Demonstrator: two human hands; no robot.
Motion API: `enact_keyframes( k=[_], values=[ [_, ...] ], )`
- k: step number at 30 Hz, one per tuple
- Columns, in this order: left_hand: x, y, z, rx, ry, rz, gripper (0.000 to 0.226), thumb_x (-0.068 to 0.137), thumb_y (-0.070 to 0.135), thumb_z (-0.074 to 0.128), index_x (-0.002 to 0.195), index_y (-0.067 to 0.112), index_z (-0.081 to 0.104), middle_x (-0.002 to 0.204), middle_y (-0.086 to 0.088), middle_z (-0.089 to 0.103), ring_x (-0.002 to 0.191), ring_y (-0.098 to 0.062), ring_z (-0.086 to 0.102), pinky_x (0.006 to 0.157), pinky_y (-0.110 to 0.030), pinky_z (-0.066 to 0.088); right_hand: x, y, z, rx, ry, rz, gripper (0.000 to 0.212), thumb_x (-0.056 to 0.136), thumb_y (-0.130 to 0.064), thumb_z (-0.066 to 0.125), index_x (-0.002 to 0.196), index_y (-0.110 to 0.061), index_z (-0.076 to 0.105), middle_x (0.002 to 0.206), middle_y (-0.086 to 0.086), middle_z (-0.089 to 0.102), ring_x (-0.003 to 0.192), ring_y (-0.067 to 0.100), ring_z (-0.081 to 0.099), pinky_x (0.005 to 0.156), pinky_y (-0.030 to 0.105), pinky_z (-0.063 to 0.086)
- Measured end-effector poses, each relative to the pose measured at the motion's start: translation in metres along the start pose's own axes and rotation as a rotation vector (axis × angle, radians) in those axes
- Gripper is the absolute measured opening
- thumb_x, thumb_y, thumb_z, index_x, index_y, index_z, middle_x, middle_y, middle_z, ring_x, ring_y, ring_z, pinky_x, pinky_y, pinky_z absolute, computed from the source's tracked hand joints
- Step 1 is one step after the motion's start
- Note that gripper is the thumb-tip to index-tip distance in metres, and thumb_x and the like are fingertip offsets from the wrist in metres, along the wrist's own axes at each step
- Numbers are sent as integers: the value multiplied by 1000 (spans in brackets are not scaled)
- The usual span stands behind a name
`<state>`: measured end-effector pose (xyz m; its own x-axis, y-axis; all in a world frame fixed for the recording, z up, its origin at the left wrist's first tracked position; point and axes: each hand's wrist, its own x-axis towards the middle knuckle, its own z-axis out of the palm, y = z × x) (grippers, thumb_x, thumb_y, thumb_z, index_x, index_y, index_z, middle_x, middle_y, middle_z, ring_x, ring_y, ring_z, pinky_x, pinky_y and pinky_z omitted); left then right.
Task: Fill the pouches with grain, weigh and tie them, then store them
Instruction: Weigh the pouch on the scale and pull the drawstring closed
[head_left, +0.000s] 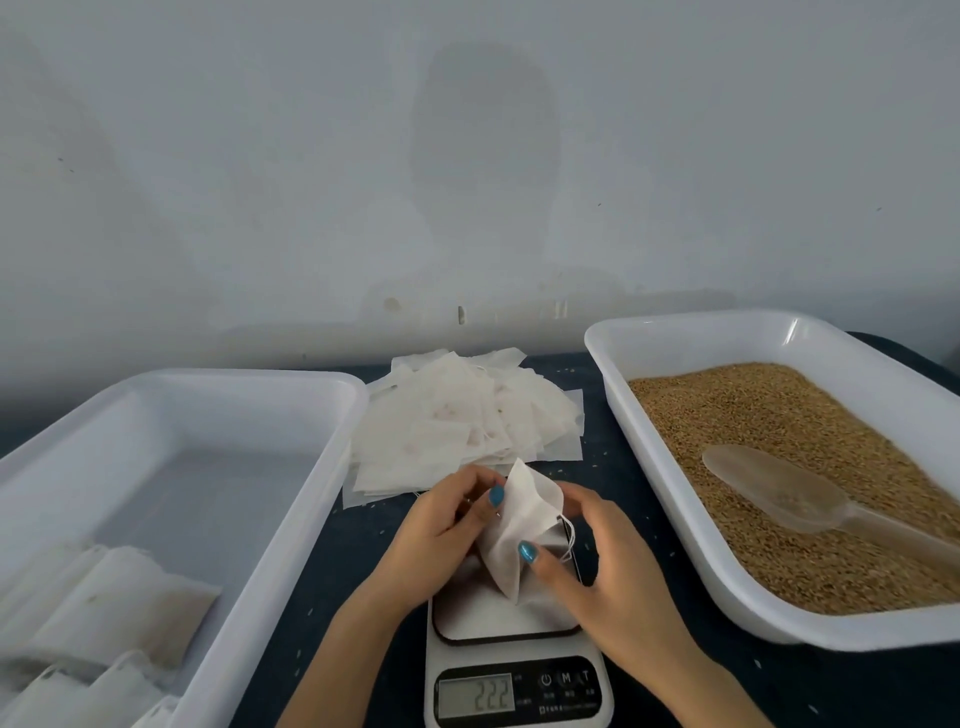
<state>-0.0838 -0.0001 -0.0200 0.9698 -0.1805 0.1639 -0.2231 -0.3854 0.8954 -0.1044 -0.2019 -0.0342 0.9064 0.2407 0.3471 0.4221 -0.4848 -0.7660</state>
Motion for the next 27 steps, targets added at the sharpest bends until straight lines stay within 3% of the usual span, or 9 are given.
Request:
enact_keyframes(
  k=[5, 7, 12, 15, 18, 22, 24, 27],
  values=[
    [1, 2, 2, -11, -6, -6, 13, 97, 39, 53, 104, 35, 64, 97, 10, 68, 86, -15, 62, 76, -27, 52, 2, 0, 2, -39, 11, 7, 40, 79, -68, 59, 115, -54, 49, 111, -34, 55, 111, -6, 52, 87, 13, 43],
    [0, 3, 1, 4, -13, 9, 12, 97, 32, 59, 107, 32, 64, 100, 12, 68, 90, -10, 64, 81, -24, 52, 3, 0, 3, -78, 13, 15, 42, 77, -73, 54, 113, -52, 52, 105, -31, 57, 109, -7, 52, 86, 16, 45],
    [-4, 8, -1, 43, -24, 37, 3, 95, 25, 64, 96, 26, 66, 92, 11, 69, 86, -7, 63, 76, -15, 49, 4, -3, 4, -123, 26, 23, 37, 79, -72, 51, 104, -46, 59, 98, -27, 56, 102, -7, 52, 80, 17, 44],
    [-7, 12, -3, 64, 27, 52, 4, 94, 26, 65, 91, 24, 64, 91, 8, 68, 87, -11, 63, 77, -19, 50, 4, -7, 4, -112, 29, 12, 35, 83, -63, 49, 98, -37, 65, 92, -20, 59, 97, -2, 53, 77, 26, 48],
    [-12, 16, -4, 109, 65, 79, 9, 95, 28, 63, 89, 33, 61, 91, 11, 68, 88, -11, 65, 78, -20, 51, 3, -9, 5, -89, 37, 8, 29, 85, -51, 50, 99, -34, 68, 90, -22, 59, 97, -2, 54, 77, 27, 50],
    [-23, 21, -5, 172, 46, 52, 17, 90, 41, 67, 100, 45, 54, 100, 19, 68, 95, -5, 66, 81, -20, 54, 4, -9, 4, -88, 26, 20, 15, 89, -28, 66, 102, -32, 71, 92, -23, 57, 94, -1, 57, 76, 28, 50],
    [-26, 26, -6, 203, 58, 59, 28, 86, 36, 72, 103, 47, 53, 98, 20, 67, 93, -5, 66, 80, -17, 52, 4, -7, 4, -75, 12, 23, 21, 89, -20, 70, 104, -35, 70, 95, -23, 57, 95, -1, 57, 76, 21, 48],
    [-30, 35, -8, 305, 86, 108, 24, 86, 27, 72, 96, 45, 60, 90, 20, 66, 86, -6, 64, 73, -14, 49, 4, -10, 7, 1, -5, 5, 19, 91, -24, 69, 108, -33, 70, 97, -20, 60, 96, 0, 59, 72, 11, 45]
  ],
)
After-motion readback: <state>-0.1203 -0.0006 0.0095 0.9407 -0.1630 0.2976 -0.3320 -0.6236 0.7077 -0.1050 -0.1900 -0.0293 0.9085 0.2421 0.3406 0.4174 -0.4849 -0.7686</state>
